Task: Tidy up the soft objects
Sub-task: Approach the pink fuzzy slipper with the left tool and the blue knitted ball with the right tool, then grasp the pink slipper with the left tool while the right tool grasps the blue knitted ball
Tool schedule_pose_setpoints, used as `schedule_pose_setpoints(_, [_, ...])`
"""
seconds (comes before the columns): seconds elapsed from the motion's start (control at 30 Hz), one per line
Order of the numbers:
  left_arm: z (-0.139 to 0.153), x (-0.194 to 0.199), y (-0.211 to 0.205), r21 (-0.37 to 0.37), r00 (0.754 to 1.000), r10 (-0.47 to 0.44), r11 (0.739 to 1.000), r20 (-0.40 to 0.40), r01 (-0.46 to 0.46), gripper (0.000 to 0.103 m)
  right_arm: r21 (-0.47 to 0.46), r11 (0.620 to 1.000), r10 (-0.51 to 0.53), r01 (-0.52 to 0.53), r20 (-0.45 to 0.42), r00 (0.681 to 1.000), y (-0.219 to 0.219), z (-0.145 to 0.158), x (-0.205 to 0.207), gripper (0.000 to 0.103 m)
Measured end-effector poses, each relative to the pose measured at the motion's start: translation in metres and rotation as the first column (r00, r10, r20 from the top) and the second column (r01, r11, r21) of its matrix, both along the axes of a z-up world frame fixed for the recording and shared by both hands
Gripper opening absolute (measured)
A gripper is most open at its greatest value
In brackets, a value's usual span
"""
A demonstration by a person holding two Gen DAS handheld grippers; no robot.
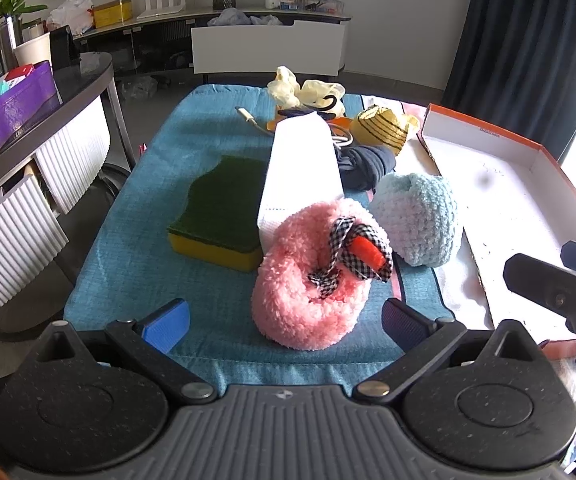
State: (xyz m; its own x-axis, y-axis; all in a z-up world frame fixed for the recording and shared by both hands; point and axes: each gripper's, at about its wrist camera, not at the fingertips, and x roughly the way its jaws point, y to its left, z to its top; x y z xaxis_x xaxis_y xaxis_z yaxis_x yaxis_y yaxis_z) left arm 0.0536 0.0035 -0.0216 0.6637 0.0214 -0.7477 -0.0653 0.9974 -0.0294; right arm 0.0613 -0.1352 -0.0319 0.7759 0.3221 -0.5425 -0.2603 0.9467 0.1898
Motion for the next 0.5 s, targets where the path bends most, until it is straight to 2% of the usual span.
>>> schedule_pose_setpoints(0.5, [-0.008, 0.011, -0.003, 0.008, 1.000, 0.002, 1.000, -0.020, -0.002, 0.103, -0.002, 1.000, -0.004, 0.004, -0.024, 1.000, 0.001, -0.006, 0.013, 0.094])
